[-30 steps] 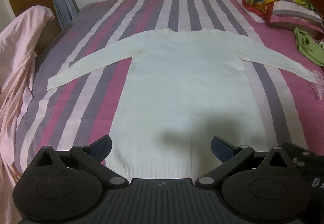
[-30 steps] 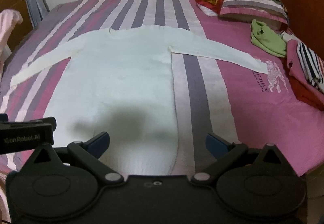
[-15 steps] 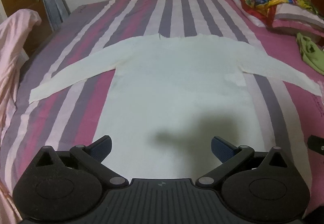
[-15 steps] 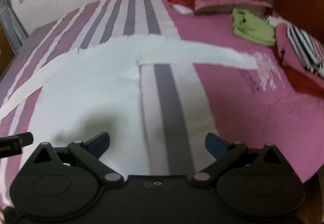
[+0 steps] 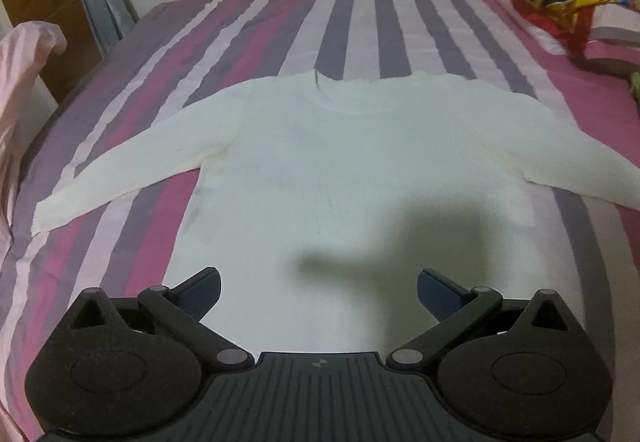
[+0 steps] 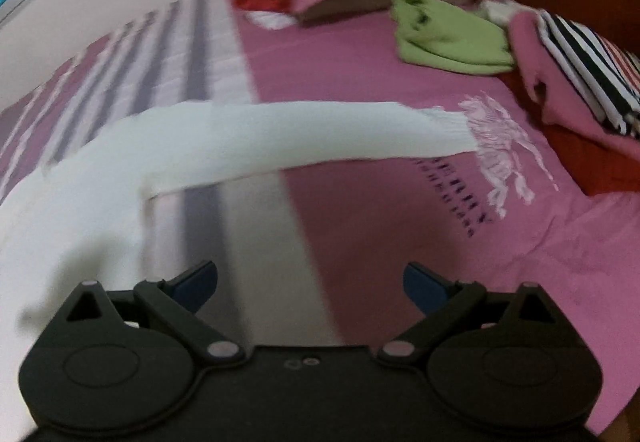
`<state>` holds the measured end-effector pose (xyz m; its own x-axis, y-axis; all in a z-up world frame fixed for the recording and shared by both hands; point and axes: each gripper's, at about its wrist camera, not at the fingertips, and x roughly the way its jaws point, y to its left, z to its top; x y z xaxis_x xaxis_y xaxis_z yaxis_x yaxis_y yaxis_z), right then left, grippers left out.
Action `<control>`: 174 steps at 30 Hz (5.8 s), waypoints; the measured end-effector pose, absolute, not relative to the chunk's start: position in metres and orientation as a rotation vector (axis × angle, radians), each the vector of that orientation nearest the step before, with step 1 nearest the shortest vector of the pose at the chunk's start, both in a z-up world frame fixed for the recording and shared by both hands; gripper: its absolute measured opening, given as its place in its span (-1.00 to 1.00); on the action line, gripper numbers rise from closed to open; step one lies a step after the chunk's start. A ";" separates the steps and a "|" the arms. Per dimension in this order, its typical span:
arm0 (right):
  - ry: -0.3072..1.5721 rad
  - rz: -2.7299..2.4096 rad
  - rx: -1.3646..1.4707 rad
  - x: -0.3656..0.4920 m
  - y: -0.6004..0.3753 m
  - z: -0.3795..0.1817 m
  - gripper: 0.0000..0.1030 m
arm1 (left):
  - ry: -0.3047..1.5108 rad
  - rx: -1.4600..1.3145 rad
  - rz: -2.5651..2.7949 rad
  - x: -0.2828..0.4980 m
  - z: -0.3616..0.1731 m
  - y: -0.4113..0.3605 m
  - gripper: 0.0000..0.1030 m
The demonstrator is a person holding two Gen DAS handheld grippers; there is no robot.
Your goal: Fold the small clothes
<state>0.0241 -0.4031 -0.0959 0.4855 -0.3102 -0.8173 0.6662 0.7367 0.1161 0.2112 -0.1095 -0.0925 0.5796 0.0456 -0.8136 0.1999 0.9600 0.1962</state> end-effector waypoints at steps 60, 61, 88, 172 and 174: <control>0.620 -0.467 0.591 0.215 -0.430 -0.115 -0.91 | 0.985 0.102 -0.133 0.327 -0.142 -0.063 1.00; 0.629 -0.410 0.588 0.230 -0.410 -0.115 -0.91 | 0.990 0.072 -0.144 0.329 -0.142 -0.056 1.00; 0.734 -0.137 0.670 0.220 -0.345 -0.127 -0.11 | 0.858 0.153 -0.416 0.348 -0.160 -0.140 0.99; 0.892 -0.131 0.334 0.272 -0.231 -0.139 0.15 | 0.945 -0.523 0.044 0.341 -0.187 0.161 0.45; 0.894 -0.108 0.322 0.274 -0.216 -0.138 0.16 | 0.938 -0.596 0.073 0.339 -0.191 0.190 0.45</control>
